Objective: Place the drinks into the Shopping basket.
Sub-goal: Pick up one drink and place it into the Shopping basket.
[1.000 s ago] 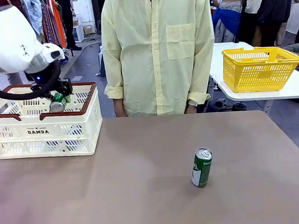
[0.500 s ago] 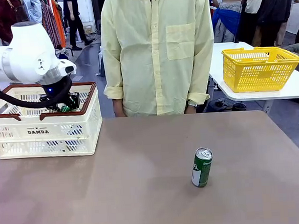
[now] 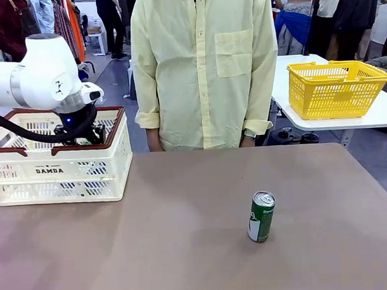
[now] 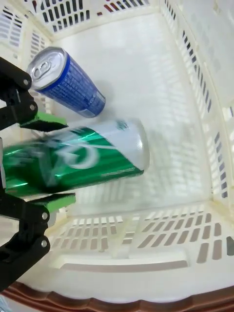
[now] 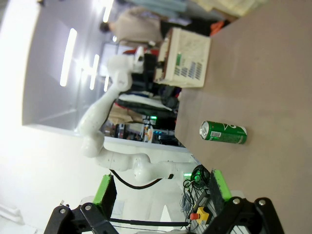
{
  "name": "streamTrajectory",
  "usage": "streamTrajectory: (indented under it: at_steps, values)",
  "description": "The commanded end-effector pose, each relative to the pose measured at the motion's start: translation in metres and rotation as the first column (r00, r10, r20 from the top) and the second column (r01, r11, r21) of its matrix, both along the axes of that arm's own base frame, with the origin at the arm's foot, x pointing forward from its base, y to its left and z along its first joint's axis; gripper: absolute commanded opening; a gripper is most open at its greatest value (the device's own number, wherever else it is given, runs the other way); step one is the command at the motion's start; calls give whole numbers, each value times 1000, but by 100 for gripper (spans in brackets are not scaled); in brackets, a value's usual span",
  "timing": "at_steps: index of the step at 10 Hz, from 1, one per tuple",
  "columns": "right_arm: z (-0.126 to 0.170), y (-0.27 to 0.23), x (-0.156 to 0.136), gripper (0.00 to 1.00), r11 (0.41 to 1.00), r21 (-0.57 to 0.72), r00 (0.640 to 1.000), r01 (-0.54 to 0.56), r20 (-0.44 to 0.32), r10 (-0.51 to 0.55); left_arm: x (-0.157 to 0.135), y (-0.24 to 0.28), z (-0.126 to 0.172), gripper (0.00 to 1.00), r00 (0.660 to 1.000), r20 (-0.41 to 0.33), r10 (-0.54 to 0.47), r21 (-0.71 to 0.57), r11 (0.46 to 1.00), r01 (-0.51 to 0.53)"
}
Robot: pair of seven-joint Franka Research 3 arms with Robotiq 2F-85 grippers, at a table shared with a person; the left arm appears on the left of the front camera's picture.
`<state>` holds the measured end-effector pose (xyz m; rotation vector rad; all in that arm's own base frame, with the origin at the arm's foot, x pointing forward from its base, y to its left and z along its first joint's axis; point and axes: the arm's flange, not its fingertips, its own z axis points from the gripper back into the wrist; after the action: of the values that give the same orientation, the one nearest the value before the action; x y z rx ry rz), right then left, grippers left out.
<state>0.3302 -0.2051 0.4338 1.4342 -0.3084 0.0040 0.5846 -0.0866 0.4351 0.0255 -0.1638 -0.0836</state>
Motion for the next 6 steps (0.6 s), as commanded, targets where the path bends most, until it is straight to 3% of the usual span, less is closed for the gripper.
streamTrajectory:
  at_steps: [1,6]
  values:
    - [6,2,1,100,1000,11,1000,6,-11,-6,5,-1,8,100,1000,8,26,34,999,-26]
    - [6,2,1,100,1000,11,1000,6,-11,-6,3,-4,19,100,999,31,-13,18,1000,12]
